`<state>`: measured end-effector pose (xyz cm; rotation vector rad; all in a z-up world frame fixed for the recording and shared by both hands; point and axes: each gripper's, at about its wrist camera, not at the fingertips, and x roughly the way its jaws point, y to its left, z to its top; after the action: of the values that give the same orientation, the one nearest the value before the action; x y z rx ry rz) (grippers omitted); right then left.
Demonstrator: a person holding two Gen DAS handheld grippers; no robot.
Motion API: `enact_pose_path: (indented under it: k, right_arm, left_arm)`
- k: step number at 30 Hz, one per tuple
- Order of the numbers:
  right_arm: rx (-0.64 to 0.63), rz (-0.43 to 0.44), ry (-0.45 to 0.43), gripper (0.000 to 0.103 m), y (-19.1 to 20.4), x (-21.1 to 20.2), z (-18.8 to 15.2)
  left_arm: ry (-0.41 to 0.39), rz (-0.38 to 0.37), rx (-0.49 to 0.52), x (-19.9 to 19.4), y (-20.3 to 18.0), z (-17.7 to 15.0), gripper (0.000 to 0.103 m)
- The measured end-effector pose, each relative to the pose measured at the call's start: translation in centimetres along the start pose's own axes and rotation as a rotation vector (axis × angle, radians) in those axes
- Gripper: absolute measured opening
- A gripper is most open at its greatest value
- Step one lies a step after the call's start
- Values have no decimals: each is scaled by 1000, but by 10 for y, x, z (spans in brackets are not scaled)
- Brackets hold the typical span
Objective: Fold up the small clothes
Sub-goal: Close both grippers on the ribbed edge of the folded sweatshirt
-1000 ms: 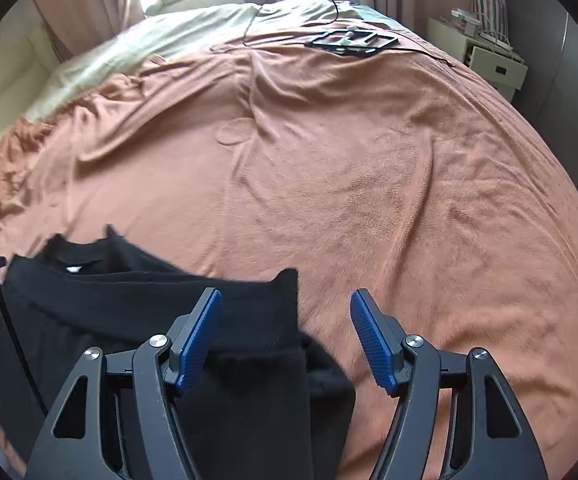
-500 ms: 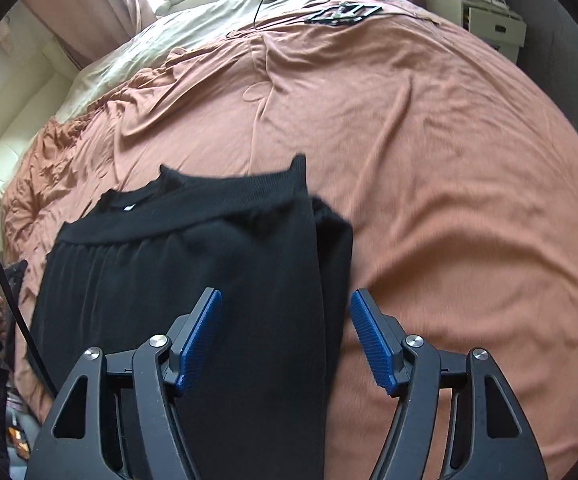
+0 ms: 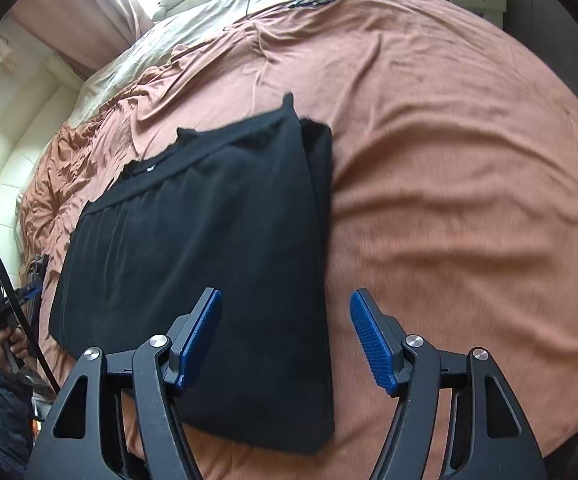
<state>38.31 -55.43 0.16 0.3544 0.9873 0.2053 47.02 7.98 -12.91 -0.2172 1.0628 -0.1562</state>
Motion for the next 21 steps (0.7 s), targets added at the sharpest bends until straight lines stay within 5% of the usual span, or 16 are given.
enact_pose_path:
  k: [21]
  right_arm:
    - [185,161,17,65,-39,-7,-84]
  left_arm:
    - [83,-118,-141,-12,20,-89,69]
